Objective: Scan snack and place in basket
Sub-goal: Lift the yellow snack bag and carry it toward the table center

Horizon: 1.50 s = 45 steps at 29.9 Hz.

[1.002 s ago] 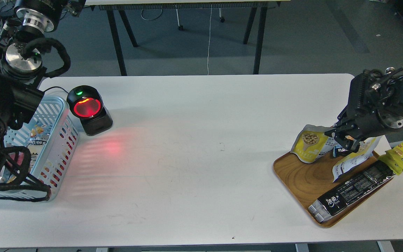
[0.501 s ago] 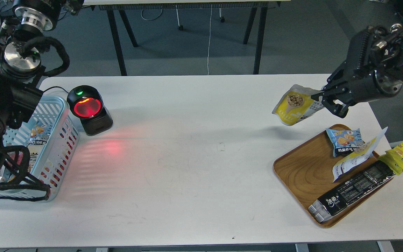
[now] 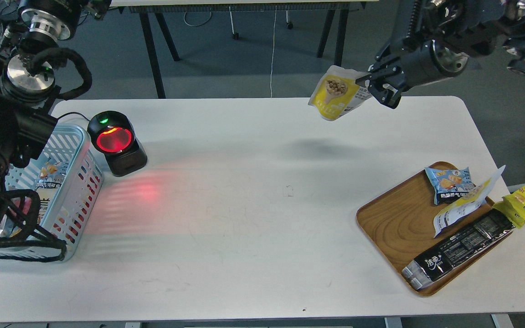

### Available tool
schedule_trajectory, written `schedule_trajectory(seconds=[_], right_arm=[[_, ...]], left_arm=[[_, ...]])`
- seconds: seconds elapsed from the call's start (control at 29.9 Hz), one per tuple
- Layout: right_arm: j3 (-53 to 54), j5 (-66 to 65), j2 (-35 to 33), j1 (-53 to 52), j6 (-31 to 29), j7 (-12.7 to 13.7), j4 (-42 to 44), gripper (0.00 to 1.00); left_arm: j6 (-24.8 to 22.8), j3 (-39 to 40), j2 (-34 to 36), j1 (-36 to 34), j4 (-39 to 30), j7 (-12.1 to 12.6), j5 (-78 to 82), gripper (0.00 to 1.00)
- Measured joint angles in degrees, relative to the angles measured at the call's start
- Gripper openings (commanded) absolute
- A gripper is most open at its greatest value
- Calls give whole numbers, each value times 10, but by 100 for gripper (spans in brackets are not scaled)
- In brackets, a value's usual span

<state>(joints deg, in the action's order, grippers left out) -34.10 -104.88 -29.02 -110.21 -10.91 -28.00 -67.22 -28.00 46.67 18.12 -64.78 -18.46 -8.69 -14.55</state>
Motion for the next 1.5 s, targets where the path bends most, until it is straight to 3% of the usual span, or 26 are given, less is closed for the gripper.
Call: schedule_trajectory(seconds=[0.77,1.07,1.5], right_arm=[[8,75,281,83,7,0,168,0],[7,92,290,133,17,0,206,0],[1,125,290,127,15,0,177,0]], left_arm=[[0,0,1,1,0,2,0,99],[0,0,3,6,0,2,0,99],[0,0,0,7,0,1,0,99]])
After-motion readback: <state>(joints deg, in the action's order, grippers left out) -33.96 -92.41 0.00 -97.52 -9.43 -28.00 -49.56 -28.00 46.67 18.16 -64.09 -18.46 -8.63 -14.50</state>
